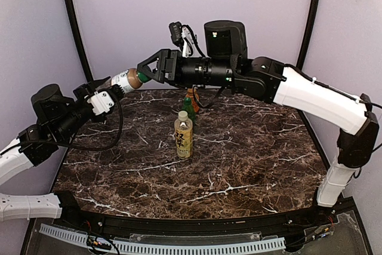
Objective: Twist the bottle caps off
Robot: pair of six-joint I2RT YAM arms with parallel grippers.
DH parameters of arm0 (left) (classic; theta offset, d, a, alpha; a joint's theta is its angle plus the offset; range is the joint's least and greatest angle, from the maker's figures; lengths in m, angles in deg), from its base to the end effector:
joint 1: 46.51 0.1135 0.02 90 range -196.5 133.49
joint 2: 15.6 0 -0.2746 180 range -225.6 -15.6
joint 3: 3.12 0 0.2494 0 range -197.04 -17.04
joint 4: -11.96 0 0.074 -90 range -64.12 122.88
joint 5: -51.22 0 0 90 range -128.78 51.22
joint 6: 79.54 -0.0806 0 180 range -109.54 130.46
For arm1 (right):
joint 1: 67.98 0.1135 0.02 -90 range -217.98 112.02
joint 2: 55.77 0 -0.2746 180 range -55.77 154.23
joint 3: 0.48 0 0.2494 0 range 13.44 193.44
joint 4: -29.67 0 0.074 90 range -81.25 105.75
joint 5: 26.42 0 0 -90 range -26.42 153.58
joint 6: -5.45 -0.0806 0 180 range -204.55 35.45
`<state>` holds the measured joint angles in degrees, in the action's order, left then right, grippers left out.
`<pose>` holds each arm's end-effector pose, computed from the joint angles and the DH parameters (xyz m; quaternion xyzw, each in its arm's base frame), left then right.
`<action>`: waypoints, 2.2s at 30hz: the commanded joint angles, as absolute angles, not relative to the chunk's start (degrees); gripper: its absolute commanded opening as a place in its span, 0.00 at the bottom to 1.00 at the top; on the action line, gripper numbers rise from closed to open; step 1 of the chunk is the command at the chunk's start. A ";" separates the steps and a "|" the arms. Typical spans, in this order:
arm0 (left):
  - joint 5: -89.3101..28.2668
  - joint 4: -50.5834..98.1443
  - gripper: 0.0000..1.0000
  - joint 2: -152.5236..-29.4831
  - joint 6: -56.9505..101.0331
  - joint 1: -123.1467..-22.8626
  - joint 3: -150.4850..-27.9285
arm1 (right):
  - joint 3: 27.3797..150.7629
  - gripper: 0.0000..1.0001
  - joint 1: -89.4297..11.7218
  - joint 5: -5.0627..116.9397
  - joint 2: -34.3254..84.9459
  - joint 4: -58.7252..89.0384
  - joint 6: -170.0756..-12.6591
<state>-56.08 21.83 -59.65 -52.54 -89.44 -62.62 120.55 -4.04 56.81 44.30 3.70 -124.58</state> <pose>0.1725 -0.1277 0.3855 0.4631 0.4890 0.2271 0.7035 0.1911 0.4123 0.4596 -0.1915 0.7118 0.5581 0.3810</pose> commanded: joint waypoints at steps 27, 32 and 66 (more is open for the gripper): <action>-30.00 48.80 0.02 -58.30 -43.37 -89.75 -68.36 | 117.52 0.00 -1.93 48.36 44.83 9.07 -98.92; -21.83 55.47 0.01 -58.56 -38.05 -89.74 -70.24 | 117.74 0.00 0.98 50.93 44.49 7.66 -85.97; -6.58 65.36 0.01 -60.32 -31.17 -89.69 -75.24 | 112.89 0.44 8.37 60.41 41.36 0.96 -36.81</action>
<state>-15.73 72.65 -59.87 -31.95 -87.54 -75.10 116.83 7.66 56.73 40.56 -14.99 -38.25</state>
